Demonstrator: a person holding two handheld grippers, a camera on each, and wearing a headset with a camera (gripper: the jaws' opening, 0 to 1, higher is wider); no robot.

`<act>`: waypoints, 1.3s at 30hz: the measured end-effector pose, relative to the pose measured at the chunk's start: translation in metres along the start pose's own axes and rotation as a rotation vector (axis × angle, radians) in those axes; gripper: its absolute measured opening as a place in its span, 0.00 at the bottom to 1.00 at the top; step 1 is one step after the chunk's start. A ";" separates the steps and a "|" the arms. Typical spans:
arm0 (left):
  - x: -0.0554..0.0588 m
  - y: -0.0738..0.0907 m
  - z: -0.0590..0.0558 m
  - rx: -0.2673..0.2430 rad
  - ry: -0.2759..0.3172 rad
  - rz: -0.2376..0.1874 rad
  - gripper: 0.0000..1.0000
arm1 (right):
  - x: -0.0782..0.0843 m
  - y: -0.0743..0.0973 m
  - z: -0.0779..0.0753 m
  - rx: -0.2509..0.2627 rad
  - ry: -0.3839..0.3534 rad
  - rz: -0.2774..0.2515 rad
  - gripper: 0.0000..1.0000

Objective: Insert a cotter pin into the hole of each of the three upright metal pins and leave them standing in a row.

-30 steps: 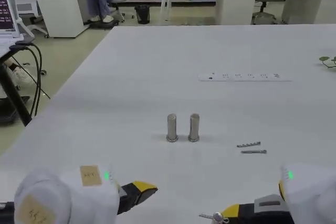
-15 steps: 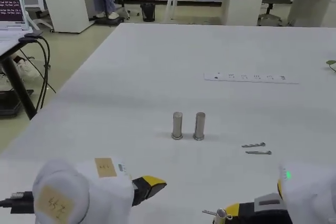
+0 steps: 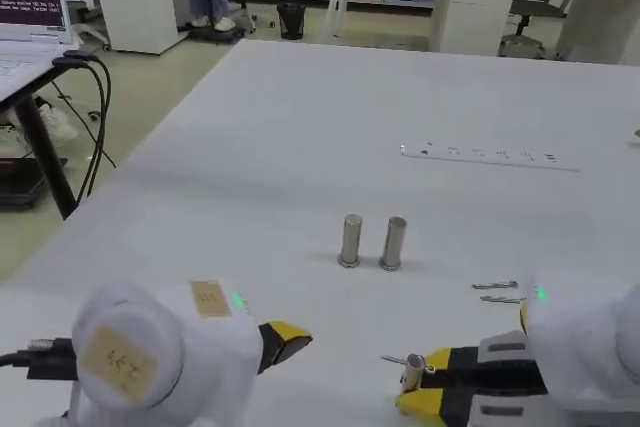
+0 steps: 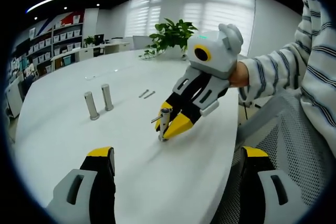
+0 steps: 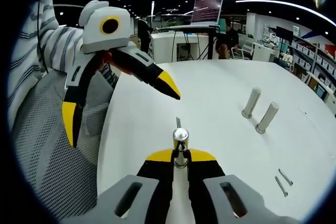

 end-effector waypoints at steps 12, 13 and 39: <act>-0.001 0.023 0.019 -0.045 0.034 -0.045 0.99 | -0.042 -0.041 -0.011 -0.042 0.087 -0.006 0.04; 0.000 0.025 0.020 -0.048 0.039 -0.044 0.99 | -0.044 -0.044 -0.012 -0.046 0.092 -0.006 0.04; 0.011 0.042 0.027 -0.107 0.131 -0.073 0.99 | -0.054 -0.092 -0.015 -0.126 0.133 0.019 0.04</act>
Point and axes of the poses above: the centre of the closed fingertips' face, and the gripper's own axes: y roughly backward along the fingers, z roughly to its left, x roughly out of its underside, the point moved 6 cm from there along y, roughly backward along the fingers, and after that the axes turned 2 degrees about z, right-handed, at the moved point
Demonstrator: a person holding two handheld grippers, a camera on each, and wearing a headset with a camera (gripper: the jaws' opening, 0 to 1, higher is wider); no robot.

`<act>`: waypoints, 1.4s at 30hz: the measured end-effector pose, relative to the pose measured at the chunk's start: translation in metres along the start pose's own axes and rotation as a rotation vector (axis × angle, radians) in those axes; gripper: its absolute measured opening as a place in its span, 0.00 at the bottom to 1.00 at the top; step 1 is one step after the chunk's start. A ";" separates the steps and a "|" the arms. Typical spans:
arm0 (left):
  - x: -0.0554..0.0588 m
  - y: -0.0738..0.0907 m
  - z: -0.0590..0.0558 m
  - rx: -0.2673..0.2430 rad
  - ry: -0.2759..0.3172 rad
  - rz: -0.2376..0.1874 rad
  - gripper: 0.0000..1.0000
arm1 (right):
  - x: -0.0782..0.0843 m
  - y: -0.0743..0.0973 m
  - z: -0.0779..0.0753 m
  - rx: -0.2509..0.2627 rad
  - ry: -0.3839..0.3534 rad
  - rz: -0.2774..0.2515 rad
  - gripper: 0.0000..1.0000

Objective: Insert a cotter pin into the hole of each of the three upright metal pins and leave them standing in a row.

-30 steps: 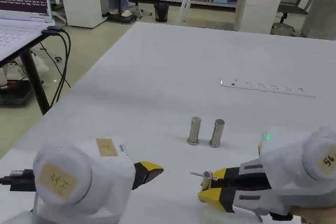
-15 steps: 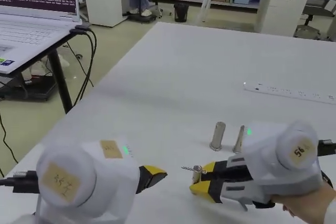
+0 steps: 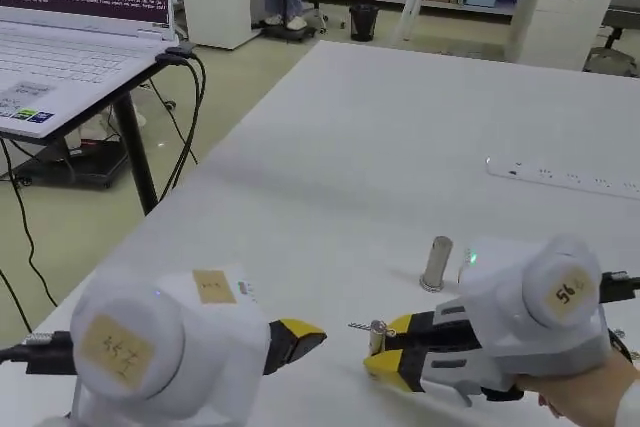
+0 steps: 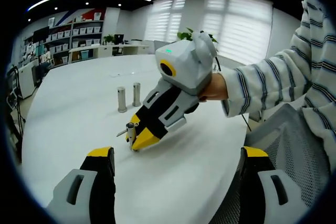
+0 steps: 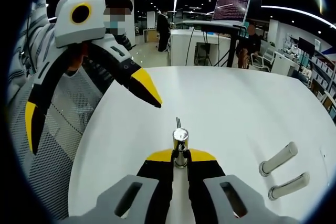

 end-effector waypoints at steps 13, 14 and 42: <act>0.008 0.001 0.001 -0.009 0.020 0.023 0.96 | 0.004 0.001 0.000 0.001 0.000 -0.019 0.04; 0.009 0.001 0.000 -0.008 0.024 0.023 0.96 | 0.004 0.001 -0.001 0.004 -0.007 -0.020 0.04; -0.010 0.004 -0.002 -0.025 0.021 0.001 0.96 | 0.002 0.083 0.022 0.094 -0.188 -0.145 0.53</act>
Point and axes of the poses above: the centre of the closed fingertips' face, and the gripper's own axes: y roughly backward along the fingers, z roughly to its left, x roughly out of its underside, the point moved 6 cm from there along y, roughly backward along the fingers, and after that the axes turned 2 degrees about z, right-handed, at the moved point
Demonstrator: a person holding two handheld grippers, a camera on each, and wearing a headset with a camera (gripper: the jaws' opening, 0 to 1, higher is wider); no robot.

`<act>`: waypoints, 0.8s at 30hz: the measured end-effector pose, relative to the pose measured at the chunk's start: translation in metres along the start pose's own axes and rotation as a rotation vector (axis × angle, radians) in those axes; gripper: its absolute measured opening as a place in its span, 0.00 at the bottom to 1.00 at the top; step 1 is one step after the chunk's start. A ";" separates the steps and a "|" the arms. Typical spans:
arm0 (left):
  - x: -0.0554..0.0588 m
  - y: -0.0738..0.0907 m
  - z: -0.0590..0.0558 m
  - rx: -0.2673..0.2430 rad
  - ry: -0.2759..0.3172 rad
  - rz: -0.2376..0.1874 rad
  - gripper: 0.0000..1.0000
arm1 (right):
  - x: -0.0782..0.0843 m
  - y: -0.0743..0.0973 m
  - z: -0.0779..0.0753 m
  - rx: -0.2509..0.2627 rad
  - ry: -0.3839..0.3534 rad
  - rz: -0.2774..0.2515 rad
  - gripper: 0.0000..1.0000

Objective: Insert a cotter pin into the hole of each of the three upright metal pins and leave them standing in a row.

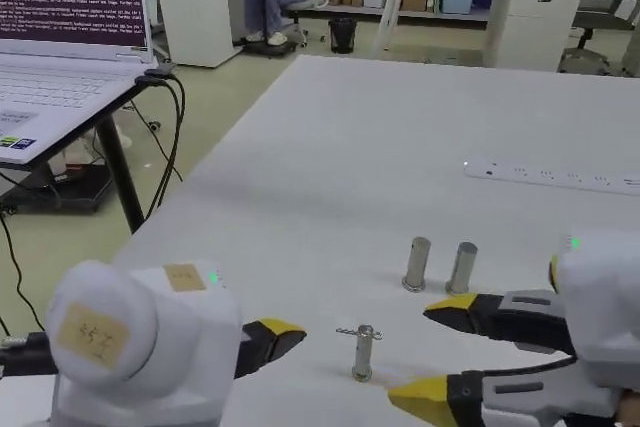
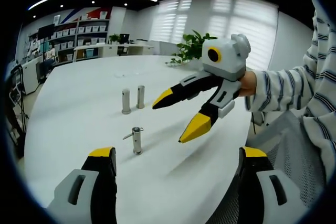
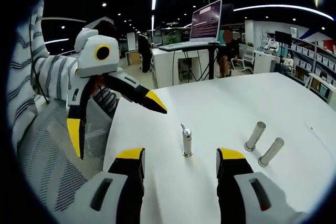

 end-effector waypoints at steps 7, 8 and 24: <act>-0.005 -0.003 -0.003 0.002 0.000 0.003 0.96 | 0.010 0.031 0.007 0.035 -0.081 -0.019 0.64; -0.005 -0.003 -0.003 0.003 -0.001 0.003 0.96 | 0.011 0.034 0.007 0.044 -0.098 -0.023 0.65; -0.017 -0.011 -0.003 -0.002 0.009 -0.012 0.95 | 0.033 0.086 0.012 0.182 -0.263 -0.094 0.88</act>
Point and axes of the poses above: the centre of the closed fingertips' face, and the gripper's own axes: y roughly backward along the fingers, z roughly to its left, x roughly out of its underside, the point moved 6 cm from there along y, roughly backward along the fingers, and after that the axes turned 2 degrees about z, right-handed, at the moved point
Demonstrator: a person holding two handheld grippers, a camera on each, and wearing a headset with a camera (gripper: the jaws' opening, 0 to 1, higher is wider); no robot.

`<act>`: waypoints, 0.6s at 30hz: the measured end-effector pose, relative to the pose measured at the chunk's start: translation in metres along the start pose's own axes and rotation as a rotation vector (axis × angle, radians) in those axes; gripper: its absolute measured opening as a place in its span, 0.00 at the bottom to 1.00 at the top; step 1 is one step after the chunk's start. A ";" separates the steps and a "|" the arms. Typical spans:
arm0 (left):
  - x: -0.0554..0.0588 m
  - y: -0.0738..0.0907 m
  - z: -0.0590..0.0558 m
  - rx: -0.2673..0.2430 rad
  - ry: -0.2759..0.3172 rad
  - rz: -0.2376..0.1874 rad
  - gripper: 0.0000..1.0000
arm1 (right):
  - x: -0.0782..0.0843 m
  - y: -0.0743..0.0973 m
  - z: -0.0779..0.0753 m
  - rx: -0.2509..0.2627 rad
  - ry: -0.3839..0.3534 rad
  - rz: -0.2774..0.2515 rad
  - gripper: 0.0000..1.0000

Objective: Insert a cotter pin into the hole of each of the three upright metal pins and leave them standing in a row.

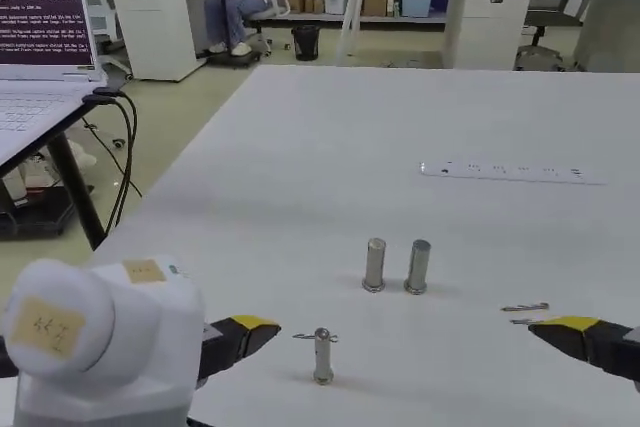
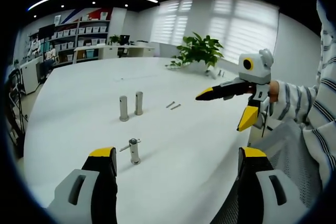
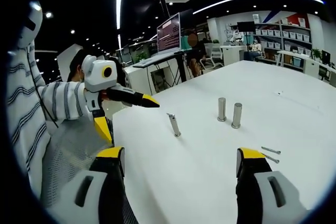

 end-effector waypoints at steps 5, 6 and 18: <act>-0.009 0.000 0.004 -0.006 0.020 -0.029 0.95 | 0.011 0.004 -0.006 0.068 -0.059 0.002 0.96; -0.010 0.000 0.005 -0.009 0.018 -0.031 0.95 | 0.012 0.004 -0.007 0.070 -0.064 0.004 0.98; -0.039 -0.013 0.022 0.004 -0.040 -0.043 0.92 | 0.026 0.018 -0.010 0.123 -0.091 0.034 0.98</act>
Point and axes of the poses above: the centre of the closed fingertips' face, and the gripper's own axes: y roughly backward along the fingers, z roughly to its left, x roughly out of its underside, the point moved 6 cm from there along y, roughly backward along the fingers, and after that the axes turned 2 degrees about z, right-handed, at the moved point
